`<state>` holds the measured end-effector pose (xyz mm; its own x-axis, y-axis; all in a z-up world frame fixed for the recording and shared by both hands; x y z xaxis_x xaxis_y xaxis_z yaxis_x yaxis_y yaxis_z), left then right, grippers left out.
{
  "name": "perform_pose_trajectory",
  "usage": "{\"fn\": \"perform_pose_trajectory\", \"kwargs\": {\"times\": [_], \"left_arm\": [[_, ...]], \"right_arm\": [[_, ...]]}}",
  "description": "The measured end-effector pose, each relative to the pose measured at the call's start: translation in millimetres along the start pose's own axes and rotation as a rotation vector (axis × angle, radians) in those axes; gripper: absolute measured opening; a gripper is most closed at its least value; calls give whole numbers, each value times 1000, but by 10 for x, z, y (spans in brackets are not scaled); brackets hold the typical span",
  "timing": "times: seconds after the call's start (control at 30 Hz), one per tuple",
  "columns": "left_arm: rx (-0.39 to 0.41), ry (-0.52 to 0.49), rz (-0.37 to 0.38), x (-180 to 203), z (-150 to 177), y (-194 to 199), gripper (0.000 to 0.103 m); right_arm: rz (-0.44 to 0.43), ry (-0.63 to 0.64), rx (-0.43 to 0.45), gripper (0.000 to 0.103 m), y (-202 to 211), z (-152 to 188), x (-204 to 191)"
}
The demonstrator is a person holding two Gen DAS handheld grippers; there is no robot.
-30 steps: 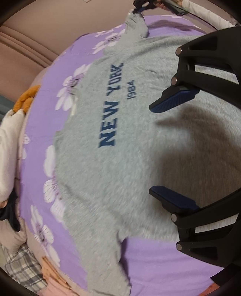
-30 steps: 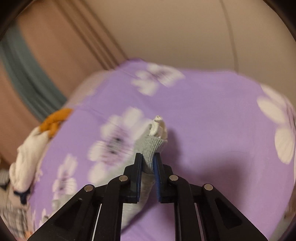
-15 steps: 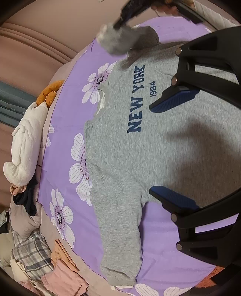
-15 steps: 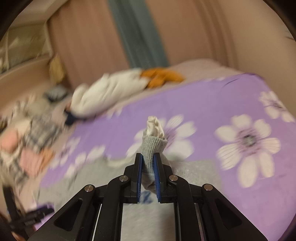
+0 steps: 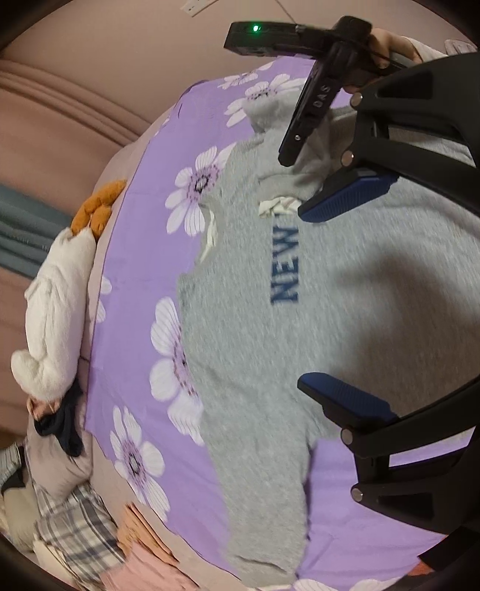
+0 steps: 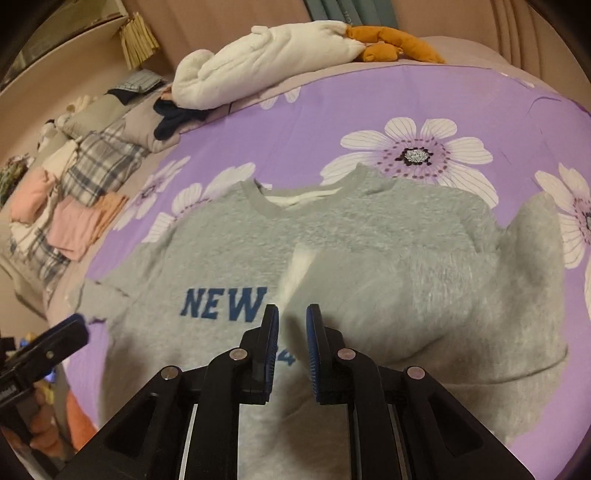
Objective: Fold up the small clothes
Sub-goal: 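Carry the sleeve across the shirt front toward the left tool, then grasp the cuff with the left tool while the right tool releases it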
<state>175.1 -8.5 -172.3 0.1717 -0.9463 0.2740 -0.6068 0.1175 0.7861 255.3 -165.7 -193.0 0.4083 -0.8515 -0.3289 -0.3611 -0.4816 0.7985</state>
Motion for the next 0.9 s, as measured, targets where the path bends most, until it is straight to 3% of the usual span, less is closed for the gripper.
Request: {"fn": "perform_pose_trajectory", "kwargs": {"times": [0.03,0.1,0.13,0.23,0.43,0.6,0.67,0.73,0.83,0.9], "left_arm": [[3,-10,12,66,-28,-19,87],[-13,-22,60,261,-96,-145,89],[-23,-22,78,317,-107,-193,89],[-88,-17,186,639,-110,-504,89],[-174,-14,270,1080,-77,-1053,87],[-296,38,335,1266,88,-1428,67],[-280,19,297,1290,105,-1481,41],[-273,-10,262,1316,98,-1511,38],[-228,-20,279,1355,14,-1438,22],[-179,-16,264,1327,-89,-1327,20]], "right_arm": [[10,2,20,30,95,-15,17],[21,-10,96,62,319,-86,83],[26,-18,126,66,378,-121,114],[87,-80,218,66,707,-192,413],[142,-269,219,66,802,-91,1067],[142,-315,196,66,722,-20,1258],[149,-315,191,66,719,-13,1296],[147,-316,188,66,723,-11,1323],[136,-316,184,66,707,-19,1331],[132,-317,182,66,696,2,1343]]}}
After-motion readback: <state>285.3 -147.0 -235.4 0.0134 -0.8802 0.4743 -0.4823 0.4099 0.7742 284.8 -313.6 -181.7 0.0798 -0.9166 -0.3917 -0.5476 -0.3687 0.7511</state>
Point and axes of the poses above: each gripper's, at about its wrist camera, not at the fingertips, and y roughly against the way its jaws point, x to its right, z to its underside, the point moved 10 cm from there along -y, roughly the way its jaws point, and after that the axes turned 6 degrees about -x, right-handed, at the moved point
